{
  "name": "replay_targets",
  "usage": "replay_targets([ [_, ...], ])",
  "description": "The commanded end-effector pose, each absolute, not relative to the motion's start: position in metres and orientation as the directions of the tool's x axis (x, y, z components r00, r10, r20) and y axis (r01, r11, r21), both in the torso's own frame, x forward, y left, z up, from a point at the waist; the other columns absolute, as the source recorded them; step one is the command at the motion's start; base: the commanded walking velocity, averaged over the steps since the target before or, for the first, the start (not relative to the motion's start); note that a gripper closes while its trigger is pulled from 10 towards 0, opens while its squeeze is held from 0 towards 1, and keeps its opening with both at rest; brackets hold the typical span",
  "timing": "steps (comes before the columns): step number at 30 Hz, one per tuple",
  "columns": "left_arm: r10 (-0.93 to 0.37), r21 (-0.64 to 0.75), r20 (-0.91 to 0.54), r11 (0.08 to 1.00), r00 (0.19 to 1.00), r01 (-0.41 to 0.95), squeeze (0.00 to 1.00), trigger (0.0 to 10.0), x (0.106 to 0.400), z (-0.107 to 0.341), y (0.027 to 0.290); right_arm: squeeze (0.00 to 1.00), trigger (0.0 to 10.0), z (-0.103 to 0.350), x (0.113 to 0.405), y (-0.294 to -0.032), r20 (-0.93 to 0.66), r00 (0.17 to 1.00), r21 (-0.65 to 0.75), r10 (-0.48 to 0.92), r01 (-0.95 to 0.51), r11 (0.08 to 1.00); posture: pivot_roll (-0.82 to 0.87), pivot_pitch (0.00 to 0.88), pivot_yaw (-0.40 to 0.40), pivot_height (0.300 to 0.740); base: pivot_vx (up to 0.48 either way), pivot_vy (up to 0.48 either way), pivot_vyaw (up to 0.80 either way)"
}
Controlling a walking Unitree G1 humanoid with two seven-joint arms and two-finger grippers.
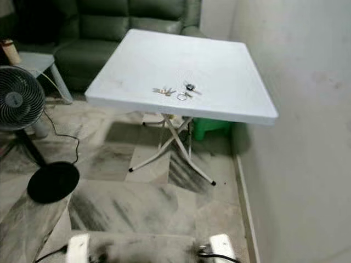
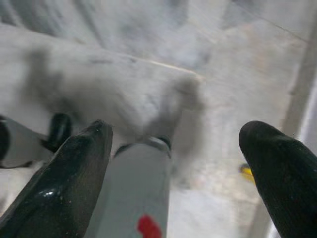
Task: Hang keys on a hook
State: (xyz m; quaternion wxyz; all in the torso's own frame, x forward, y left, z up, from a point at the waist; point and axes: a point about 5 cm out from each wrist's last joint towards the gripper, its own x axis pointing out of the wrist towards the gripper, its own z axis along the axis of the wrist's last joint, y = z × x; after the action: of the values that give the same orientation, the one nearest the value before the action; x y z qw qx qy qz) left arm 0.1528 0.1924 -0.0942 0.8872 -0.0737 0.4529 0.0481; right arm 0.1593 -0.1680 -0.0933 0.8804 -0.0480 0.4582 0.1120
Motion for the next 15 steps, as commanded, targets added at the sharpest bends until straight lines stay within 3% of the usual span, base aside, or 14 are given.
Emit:
replay_targets([
  [1, -0.007, -0.112, -0.810, 0.984, 0.587, -0.142, 0.00, 10.0, 0.1546, -0.0949, 0.1811, 0.00, 10.0, -0.0933, 0.1567, -0.1812, -0.826, 0.551, -0.013, 0.118, -0.227, 0.974, -0.18, 0.002, -0.057, 0.740, 0.000, 0.480, 0.00],
  [15, -0.007, -0.110, -0.802, 0.985, 0.598, -0.135, 0.00, 10.0, 0.1581, -0.0934, 0.1811, 0.00, 10.0, -0.0937, 0.1558, -0.1814, -0.828, 0.549, -0.011, 0.117, -0.224, 0.975, -0.18, 0.004, -0.056, 0.740, 0.000, 0.480, 0.00],
])
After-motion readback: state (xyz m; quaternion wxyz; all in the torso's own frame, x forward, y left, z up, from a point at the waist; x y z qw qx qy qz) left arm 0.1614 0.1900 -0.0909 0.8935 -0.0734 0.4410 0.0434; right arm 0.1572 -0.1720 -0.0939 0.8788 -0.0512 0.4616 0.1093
